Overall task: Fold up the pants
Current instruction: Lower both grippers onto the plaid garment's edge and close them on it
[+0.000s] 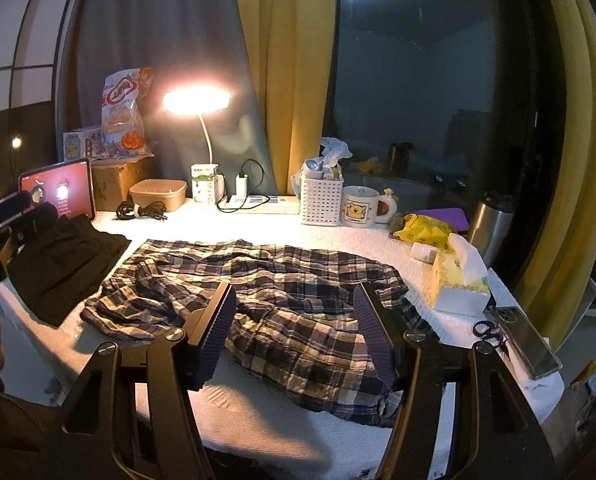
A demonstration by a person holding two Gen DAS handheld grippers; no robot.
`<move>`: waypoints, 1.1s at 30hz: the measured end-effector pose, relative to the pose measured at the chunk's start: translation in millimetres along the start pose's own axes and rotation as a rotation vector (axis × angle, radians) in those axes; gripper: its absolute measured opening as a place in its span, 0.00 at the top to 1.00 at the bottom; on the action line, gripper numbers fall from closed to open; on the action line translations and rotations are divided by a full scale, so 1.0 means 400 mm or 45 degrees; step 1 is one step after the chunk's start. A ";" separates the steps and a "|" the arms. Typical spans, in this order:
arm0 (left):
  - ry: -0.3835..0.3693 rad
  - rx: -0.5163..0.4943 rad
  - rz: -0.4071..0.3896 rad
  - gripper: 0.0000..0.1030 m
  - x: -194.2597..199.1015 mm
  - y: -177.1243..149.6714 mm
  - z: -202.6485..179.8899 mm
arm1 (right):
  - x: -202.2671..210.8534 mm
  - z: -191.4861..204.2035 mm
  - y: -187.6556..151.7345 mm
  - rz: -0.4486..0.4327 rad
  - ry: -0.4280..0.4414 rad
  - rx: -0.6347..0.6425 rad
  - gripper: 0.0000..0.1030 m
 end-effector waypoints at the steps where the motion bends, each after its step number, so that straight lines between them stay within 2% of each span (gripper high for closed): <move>1: -0.013 0.011 0.025 0.09 -0.019 -0.006 0.011 | -0.018 -0.007 -0.004 0.016 0.000 0.003 0.37; 4: -0.022 0.026 0.116 0.09 -0.089 -0.028 0.040 | -0.090 -0.040 -0.012 0.089 0.019 -0.017 0.37; 9: 0.021 0.053 0.329 0.09 -0.263 -0.078 0.144 | -0.222 -0.077 -0.034 0.209 0.006 -0.039 0.37; 12: 0.008 0.068 0.446 0.09 -0.362 -0.109 0.191 | -0.294 -0.098 -0.042 0.273 0.007 -0.052 0.37; 21: 0.008 0.073 0.772 0.09 -0.631 -0.192 0.366 | -0.498 -0.210 0.015 0.401 0.018 -0.025 0.37; 25: -0.036 0.126 0.911 0.09 -0.708 -0.238 0.404 | -0.609 -0.243 0.012 0.494 0.023 -0.020 0.37; 29: -0.063 0.142 1.033 0.09 -0.743 -0.296 0.403 | -0.705 -0.242 -0.022 0.614 0.070 0.010 0.37; 31: -0.058 0.100 1.021 0.09 -0.752 -0.298 0.396 | -0.737 -0.225 -0.038 0.655 0.105 0.075 0.37; 33: -0.034 0.066 1.009 0.09 -0.762 -0.298 0.389 | -0.754 -0.212 -0.037 0.644 0.128 0.146 0.37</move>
Point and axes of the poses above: each gripper's, at about its wrist camera, not at the fingertips, and x roughly against the way its jaws point, z to its left, y to its top, the point moved 9 cm from there along -x, roughly the way its jaws point, and after that the axes turned 8 degrees about -y, right-handed, at the moved point
